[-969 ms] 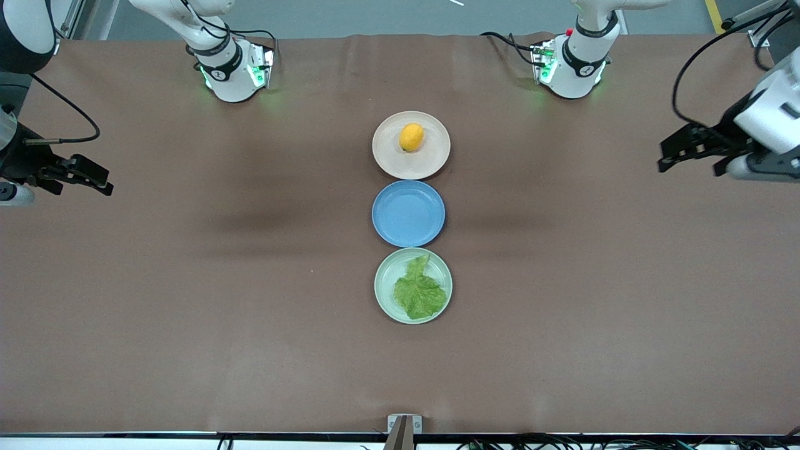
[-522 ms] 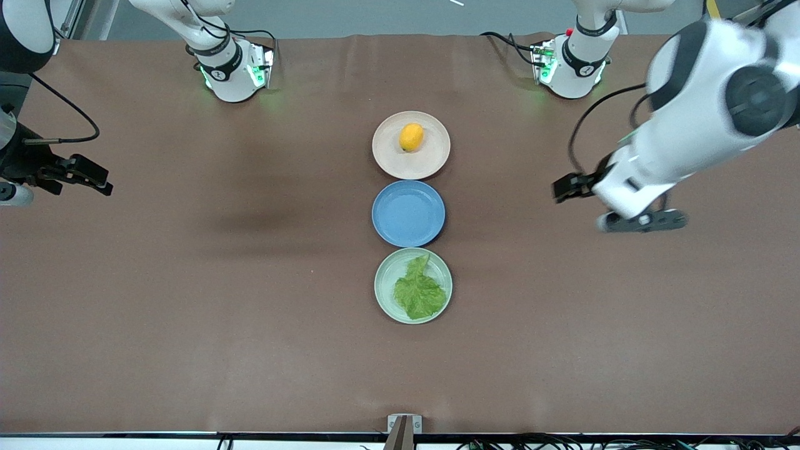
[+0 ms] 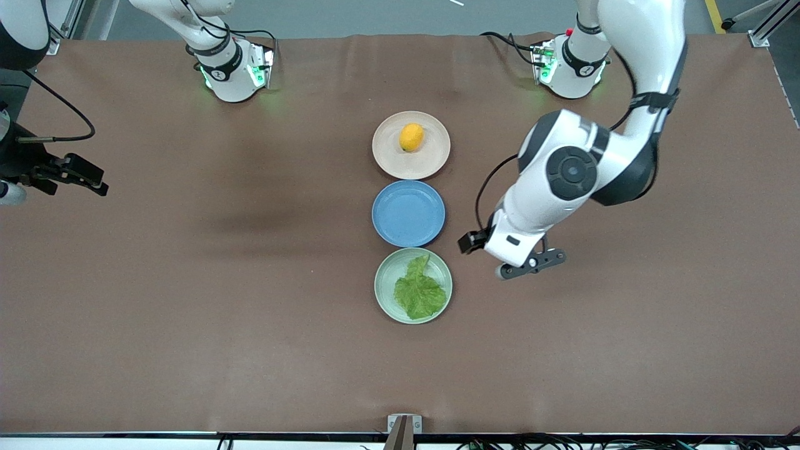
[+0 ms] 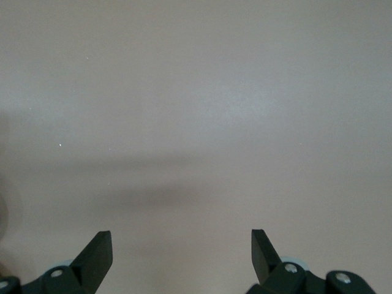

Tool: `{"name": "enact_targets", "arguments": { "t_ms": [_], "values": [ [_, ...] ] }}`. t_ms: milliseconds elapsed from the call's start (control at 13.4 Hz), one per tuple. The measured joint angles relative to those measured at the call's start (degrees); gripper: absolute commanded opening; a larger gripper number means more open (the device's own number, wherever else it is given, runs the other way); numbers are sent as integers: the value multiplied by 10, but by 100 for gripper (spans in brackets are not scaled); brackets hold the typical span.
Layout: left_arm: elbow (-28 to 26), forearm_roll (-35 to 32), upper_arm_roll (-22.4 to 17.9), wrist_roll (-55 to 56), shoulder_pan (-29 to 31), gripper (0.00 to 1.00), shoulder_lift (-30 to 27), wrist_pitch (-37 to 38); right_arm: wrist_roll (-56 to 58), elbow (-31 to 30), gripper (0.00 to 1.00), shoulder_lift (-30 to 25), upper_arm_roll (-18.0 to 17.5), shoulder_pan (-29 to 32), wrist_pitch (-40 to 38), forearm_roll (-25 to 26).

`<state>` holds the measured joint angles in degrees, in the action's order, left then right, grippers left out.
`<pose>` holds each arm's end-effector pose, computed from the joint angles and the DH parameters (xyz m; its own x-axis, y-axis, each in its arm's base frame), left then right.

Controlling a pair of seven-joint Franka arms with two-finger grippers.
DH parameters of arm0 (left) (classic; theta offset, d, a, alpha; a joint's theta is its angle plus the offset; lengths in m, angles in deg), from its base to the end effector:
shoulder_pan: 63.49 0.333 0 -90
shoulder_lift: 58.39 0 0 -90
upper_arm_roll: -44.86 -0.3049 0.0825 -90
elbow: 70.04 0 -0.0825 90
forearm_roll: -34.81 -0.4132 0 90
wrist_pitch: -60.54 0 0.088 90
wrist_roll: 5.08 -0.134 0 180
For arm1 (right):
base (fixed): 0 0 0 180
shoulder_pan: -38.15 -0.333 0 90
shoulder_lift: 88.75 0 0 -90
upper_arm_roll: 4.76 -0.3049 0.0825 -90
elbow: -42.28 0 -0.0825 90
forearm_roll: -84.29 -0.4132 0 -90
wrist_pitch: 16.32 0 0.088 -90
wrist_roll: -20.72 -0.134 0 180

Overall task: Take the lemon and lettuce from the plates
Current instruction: 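Reach the left gripper down to the lettuce leaf on the green plate, then grasp the lettuce with the left gripper while the right gripper reaches the lemon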

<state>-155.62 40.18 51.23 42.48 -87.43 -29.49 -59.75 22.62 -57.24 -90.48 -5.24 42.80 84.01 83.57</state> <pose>0.6331 -0.3656 0.3421 0.9361 0.3500 -0.0353 0.3508 -0.9215 0.1666 0.5862 -0.0412 0.5360 0.9981 -0.0418 0.0447 -0.0413 -0.9991 -0.0107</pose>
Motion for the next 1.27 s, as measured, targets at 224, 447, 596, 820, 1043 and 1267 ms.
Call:
{"name": "enact_targets", "arguments": {
  "t_ms": [224, 447, 596, 820, 1043, 1267],
  "values": [
    [2, 0, 0, 121, -29, 100, 46, -128, 0, 1, 100, 9, 0, 0, -1, 0],
    [13, 0, -3, 217, -55, 100, 104, -212, 0, 6, 100, 16, 1, 0, 2, 1],
    [19, -4, -4, 250, -64, 100, 133, -226, 0, 10, 100, 18, 2, 3, 0, 2],
    [22, -21, -5, 267, -70, 100, 161, -229, 0, 16, 100, 21, 2, 13, 7, 1],
    [23, -27, -5, 278, -70, 89, 186, -262, 0, 23, 100, 29, -2, 12, 14, 0],
    [25, -27, -7, 279, -70, 76, 198, -272, 0, 31, 100, 45, -8, -9, 15, 0]
  ]
}}
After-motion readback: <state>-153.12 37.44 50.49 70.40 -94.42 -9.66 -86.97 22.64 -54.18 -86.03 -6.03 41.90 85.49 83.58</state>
